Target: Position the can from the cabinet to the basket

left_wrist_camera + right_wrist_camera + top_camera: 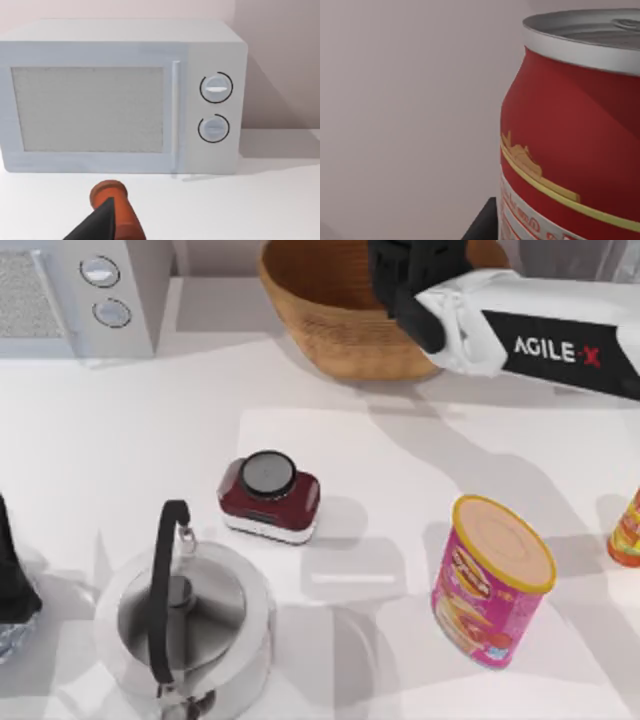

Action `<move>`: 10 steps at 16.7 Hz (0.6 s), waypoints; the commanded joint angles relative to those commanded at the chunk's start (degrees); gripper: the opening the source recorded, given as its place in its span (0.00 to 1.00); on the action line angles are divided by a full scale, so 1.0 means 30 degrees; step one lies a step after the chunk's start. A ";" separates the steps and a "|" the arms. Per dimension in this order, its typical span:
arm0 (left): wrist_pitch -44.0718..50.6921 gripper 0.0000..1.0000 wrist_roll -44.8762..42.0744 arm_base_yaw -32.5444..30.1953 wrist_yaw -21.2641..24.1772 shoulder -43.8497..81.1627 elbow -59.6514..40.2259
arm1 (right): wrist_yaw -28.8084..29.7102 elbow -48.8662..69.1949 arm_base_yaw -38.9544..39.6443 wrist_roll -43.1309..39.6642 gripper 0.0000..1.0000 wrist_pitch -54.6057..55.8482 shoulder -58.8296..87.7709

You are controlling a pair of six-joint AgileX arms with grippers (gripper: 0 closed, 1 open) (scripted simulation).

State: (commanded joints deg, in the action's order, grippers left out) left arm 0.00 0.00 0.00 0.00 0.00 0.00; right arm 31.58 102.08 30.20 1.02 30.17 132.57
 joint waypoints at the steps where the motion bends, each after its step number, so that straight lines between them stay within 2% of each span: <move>1: 0.0000 1.00 0.0000 0.0000 0.0000 0.0000 0.0000 | 0.0000 0.0000 0.0000 0.0000 0.00 0.0000 0.0000; 10: 0.0000 1.00 0.0000 0.0000 0.0000 0.0000 0.0000 | 0.0000 0.0000 0.0000 0.0000 0.68 0.0000 0.0000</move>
State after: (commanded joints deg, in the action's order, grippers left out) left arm 0.00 0.00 0.00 0.00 0.00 0.00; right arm 31.58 102.08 30.20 1.02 30.17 132.57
